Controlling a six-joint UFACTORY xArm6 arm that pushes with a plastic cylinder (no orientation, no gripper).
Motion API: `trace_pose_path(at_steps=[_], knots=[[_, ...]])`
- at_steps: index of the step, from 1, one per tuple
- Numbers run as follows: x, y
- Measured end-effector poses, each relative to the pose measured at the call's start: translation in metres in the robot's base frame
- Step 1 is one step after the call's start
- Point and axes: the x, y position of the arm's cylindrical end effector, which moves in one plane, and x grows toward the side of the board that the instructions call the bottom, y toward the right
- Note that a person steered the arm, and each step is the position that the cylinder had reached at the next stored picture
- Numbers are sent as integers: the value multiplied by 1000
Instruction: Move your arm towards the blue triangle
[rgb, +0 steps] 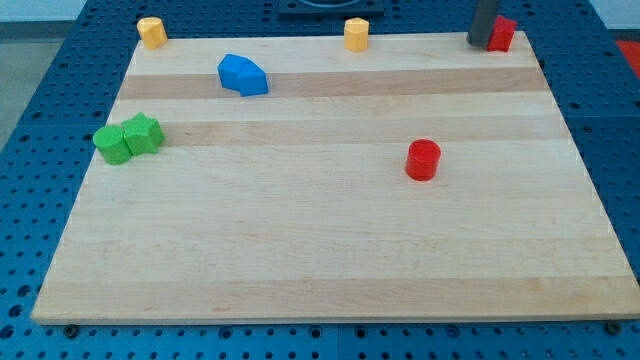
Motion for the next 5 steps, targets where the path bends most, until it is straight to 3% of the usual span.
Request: trace_pose_path(at_steps=[2,3,4,5], knots=[[-2,-15],[32,-41],[81,-42],[104,-38]])
